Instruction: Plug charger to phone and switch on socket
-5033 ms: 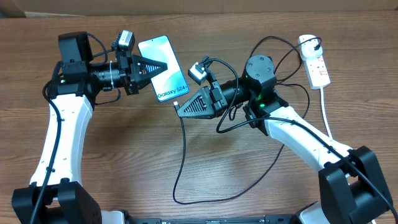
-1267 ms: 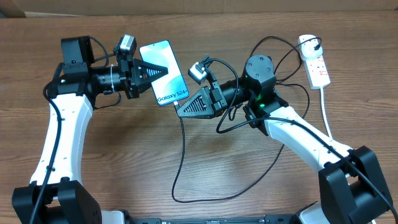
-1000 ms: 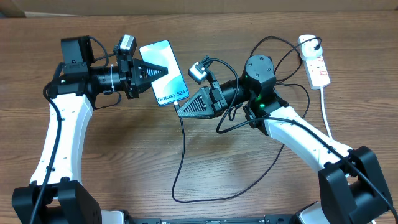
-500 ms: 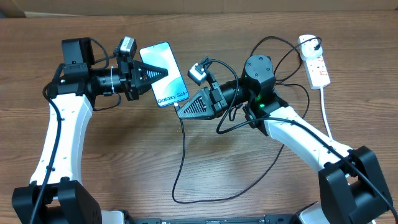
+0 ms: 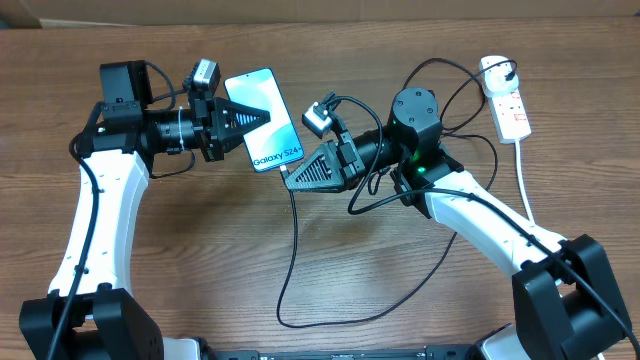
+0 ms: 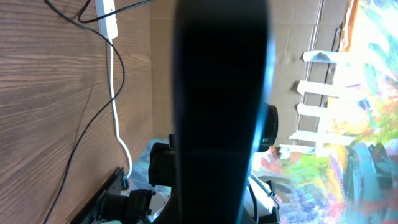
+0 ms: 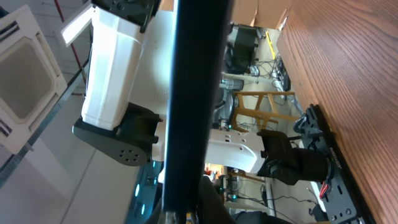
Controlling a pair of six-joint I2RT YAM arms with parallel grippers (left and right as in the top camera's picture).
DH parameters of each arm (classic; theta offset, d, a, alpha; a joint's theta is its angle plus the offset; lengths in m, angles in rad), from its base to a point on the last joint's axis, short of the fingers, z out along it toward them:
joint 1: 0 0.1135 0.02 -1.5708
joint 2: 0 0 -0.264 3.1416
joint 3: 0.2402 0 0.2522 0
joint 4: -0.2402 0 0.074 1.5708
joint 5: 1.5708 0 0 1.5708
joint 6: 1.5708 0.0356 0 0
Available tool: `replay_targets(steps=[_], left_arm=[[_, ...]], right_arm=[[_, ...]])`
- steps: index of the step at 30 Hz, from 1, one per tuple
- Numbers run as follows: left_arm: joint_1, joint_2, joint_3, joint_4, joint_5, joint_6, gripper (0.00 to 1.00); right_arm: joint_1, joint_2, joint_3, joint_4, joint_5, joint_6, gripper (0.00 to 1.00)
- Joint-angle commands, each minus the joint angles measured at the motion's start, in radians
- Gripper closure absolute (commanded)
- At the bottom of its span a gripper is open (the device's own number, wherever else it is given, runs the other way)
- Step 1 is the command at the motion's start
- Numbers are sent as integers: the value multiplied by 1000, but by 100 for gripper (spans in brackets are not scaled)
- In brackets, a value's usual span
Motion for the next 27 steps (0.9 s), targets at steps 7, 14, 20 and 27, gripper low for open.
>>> replay_targets(steps=[7,14,20,27], left_arm=[[-26,0,-2,-4,50,38,96],[-26,0,-2,-4,4,33,96],[-26,0,-2,-4,2,32,96],[-23,0,-2,-3,20,25,96]], right_arm=[[-3,-6,3,2,19,8,96],[-3,-6,3,3,-16,19,96],[-5,-6,3,3,-13,18,96],[-31,-6,3,3,-17,17,96]])
